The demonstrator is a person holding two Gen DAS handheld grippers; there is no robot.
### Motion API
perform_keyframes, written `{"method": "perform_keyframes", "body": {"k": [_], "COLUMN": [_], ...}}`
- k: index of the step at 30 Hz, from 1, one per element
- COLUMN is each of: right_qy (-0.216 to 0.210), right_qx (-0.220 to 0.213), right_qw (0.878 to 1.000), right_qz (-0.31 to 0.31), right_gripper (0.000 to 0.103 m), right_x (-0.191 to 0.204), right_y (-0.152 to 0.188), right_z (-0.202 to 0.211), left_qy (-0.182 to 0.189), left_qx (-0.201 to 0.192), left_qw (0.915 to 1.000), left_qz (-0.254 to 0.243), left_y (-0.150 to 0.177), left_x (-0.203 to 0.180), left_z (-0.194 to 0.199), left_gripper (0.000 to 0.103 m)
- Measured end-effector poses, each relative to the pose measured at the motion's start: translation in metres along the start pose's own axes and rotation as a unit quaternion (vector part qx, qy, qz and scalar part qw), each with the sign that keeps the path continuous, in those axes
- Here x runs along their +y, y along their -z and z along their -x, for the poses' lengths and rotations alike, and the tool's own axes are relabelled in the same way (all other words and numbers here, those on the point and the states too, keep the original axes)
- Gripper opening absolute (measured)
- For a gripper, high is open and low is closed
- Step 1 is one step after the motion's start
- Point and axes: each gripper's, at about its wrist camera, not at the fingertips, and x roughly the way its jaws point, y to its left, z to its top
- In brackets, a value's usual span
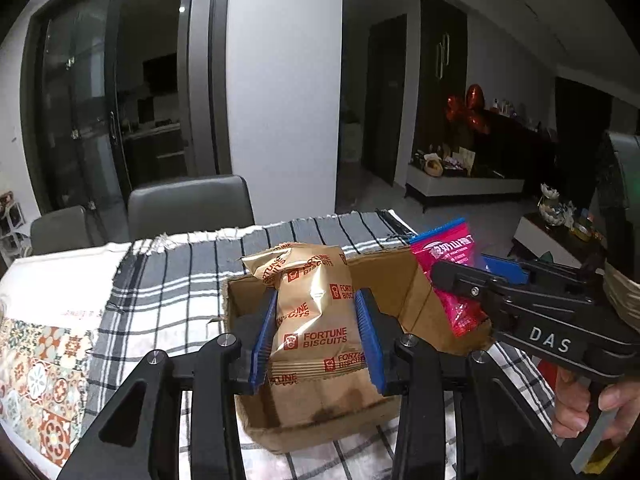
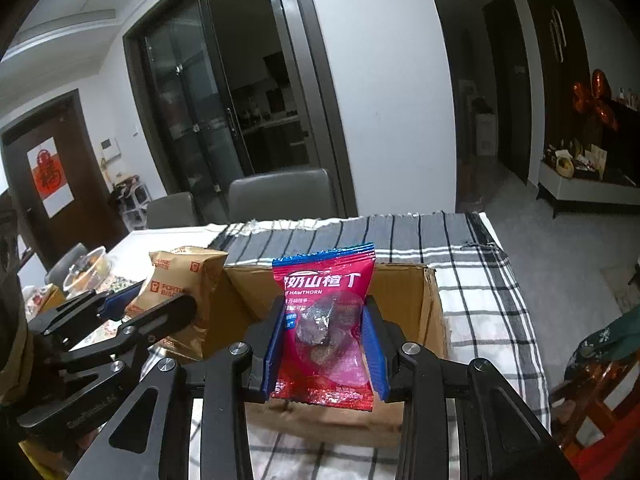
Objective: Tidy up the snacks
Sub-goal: 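Carry both packets over the cardboard box and open both tools to drop them, then withdraw both open tools from the box back toward the remaining snacks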
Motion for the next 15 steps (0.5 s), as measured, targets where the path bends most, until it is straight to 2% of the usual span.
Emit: {"method": "perform_keyframes", "body": {"k": [1,3,4,5,9,15], "right_qy": [0.003,0.021,0.031,0.037,0.044,0.036], "right_qx": [0.003,0.006,0.005,-0.001,-0.001,-0.031], "right_qw": [1.000,1.000,1.000,0.999,0.999,0.999], "right_qz": [-0.001,-0.002,-0.006,-0.009,-0.007,0.019], "right_gripper": [0.037,0.046,0.061,0.063,0.063,0.063], "right_x": [-0.002,-0.006,-0.008,-0.010,-0.010,0.009], "right_y": [0.000,0.000,0.001,0.002,0.012,0.027], "right_z": [-0.004,-0.009,-0.008,-0.007,0.004,0.043], "left_qy": [-0.001,-0.018,-0.021,-0.018,-0.024,-0.027], "left_qx": [0.004,0.007,0.005,0.004,-0.001,-0.024], "left_qw": [1.0000,0.9998,0.9998,0.9998,0.9997,0.9993], "left_qz": [0.000,-0.003,-0.002,-0.003,-0.003,-0.012], "left_y": [0.000,0.001,0.001,0.003,0.010,0.022], "left_x": [0.000,0.000,0.001,0.001,0.000,-0.008], "left_z": [-0.004,-0.008,-0.007,-0.005,0.006,0.045], "left_gripper": [0.044,0.071,0.073,0.073,0.077,0.077]}}
